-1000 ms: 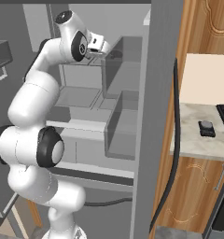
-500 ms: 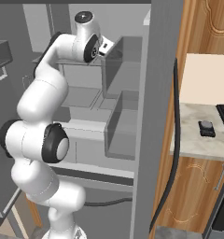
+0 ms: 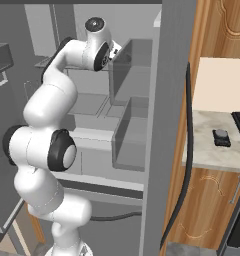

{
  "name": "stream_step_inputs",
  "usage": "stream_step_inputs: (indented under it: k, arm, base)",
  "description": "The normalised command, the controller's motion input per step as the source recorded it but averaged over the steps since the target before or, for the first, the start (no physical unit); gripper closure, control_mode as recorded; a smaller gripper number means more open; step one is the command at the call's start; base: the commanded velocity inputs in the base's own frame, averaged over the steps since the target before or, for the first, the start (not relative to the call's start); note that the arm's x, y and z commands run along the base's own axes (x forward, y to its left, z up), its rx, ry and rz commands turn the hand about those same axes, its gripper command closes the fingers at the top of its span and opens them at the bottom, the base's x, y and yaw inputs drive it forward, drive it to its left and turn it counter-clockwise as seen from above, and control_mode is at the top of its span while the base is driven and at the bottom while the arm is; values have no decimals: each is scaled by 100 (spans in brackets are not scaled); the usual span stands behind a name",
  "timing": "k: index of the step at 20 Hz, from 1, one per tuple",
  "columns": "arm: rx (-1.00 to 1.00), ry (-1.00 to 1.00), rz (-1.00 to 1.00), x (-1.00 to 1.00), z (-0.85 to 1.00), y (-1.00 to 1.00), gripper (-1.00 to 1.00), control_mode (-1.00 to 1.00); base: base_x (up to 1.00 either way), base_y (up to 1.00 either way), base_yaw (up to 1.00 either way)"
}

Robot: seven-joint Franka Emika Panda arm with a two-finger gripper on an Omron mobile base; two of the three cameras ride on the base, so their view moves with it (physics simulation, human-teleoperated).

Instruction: Take the chicken drumstick from the fridge and place it on the digital scale on the counter by the fridge. Wait a few seconds for a reading, then move it to the plate on the dining counter.

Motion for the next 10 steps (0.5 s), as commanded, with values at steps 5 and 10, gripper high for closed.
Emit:
stream_step_inputs:
  k: [5, 10]
  arm:
    - [-7, -1, 1, 34, -1, 3, -100, -100]
    - [-21, 10, 5, 39, 0, 0, -100, -100]
  base:
    - [0, 0, 0]
    - [0, 0, 0]
